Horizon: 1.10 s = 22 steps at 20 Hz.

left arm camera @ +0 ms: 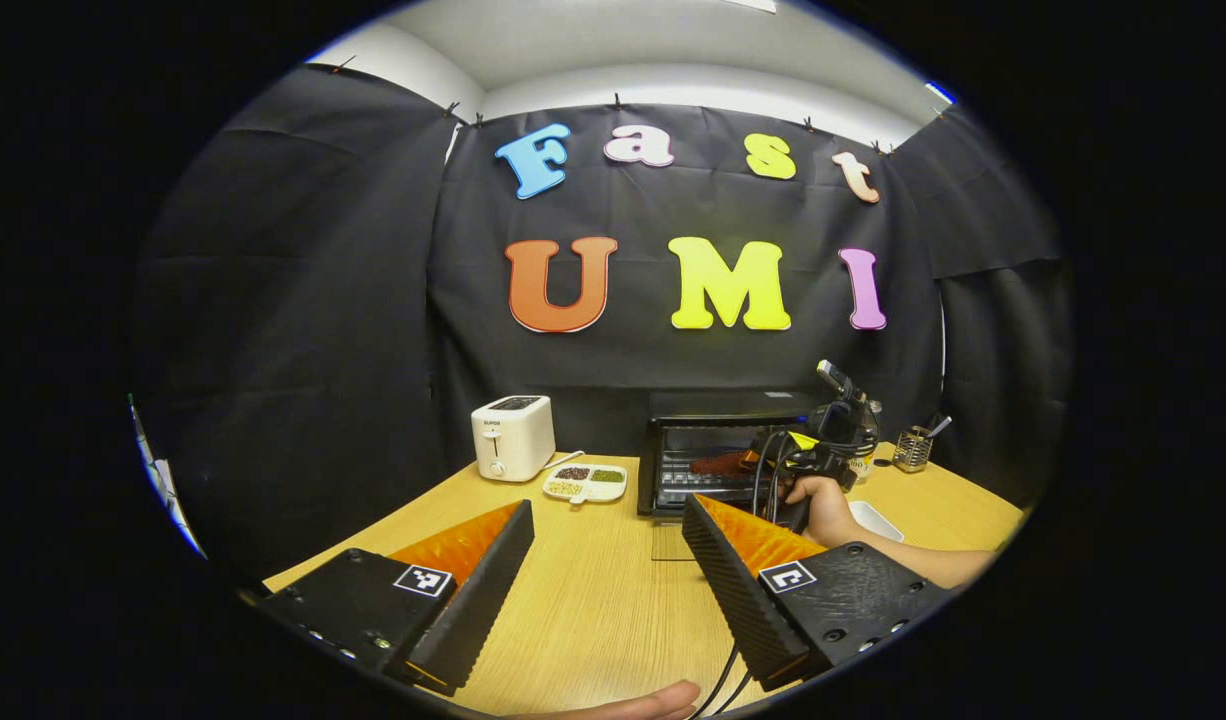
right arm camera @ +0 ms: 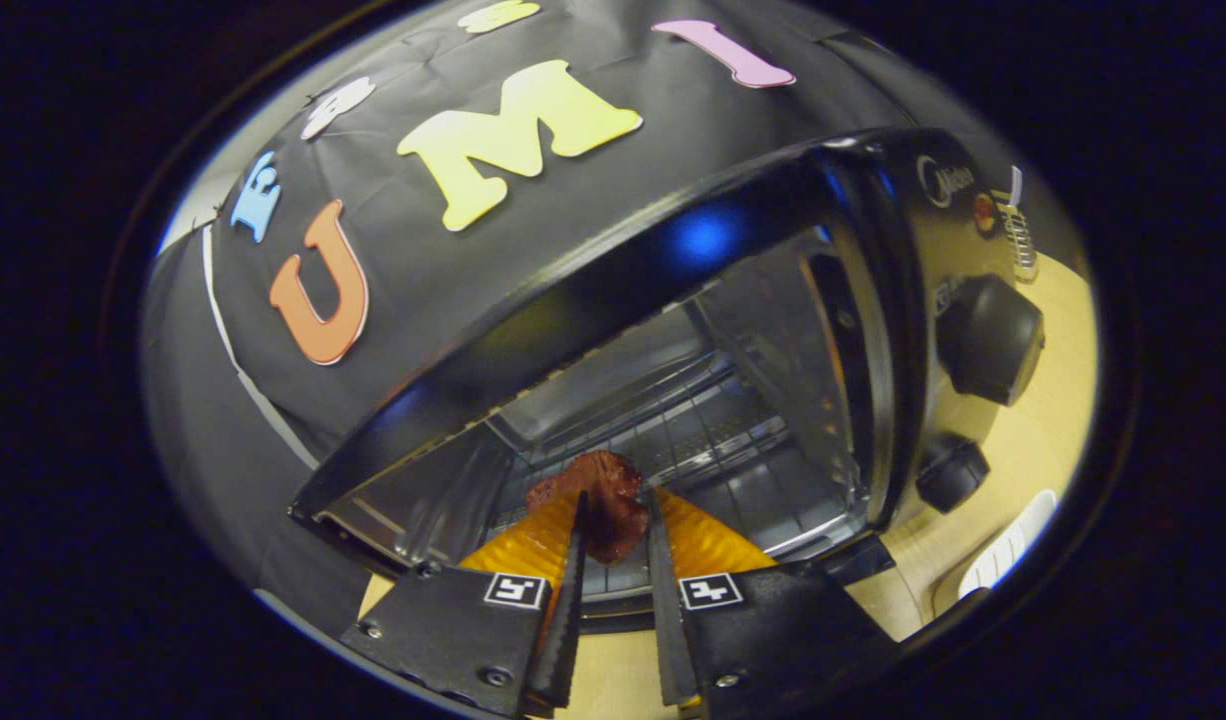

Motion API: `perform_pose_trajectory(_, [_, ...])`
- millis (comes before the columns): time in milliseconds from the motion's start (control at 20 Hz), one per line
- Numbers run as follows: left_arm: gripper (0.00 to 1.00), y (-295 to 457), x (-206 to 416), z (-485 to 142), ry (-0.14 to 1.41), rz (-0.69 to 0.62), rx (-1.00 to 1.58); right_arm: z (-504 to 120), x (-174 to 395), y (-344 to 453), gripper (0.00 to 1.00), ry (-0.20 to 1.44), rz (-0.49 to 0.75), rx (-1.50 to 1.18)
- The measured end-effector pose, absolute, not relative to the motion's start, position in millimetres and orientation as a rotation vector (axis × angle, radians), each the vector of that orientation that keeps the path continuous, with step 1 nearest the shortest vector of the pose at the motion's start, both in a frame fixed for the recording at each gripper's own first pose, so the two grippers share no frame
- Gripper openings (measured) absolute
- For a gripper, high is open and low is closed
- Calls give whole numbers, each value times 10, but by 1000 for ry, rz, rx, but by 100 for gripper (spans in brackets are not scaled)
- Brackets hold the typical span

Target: Open the electric oven with the left hand, put the food in, and close the electric oven.

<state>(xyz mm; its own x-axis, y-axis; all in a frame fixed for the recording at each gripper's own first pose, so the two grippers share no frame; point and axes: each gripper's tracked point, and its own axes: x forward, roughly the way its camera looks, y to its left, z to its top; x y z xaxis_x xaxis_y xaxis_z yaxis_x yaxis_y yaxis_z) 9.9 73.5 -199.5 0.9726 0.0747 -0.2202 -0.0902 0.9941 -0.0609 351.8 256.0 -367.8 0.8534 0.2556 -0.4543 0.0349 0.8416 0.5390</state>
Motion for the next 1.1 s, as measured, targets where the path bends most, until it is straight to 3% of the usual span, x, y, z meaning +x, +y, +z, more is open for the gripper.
perform_pose_trajectory(200, [96, 711, 81, -1999, 237, 81, -58, -3692, 3485, 2425, 41, 534, 81, 525])
perform_pose_trajectory(300, [96, 703, 56, -1952, 232, 79, -58, -3644, 3395, 2378, 58, 514, 95, 497])
perform_pose_trajectory(550, [96, 692, 0, -1937, 246, 94, -50, -3506, 3062, 2278, 64, 487, 135, 428])
perform_pose_trajectory(950, [96, 444, -138, -1824, 252, 54, -32, -3059, 2416, 2012, 83, 417, 221, 288])
perform_pose_trajectory(1100, [96, 348, -161, -1820, 259, 35, -40, -2819, 2192, 1742, 91, 366, 194, 221])
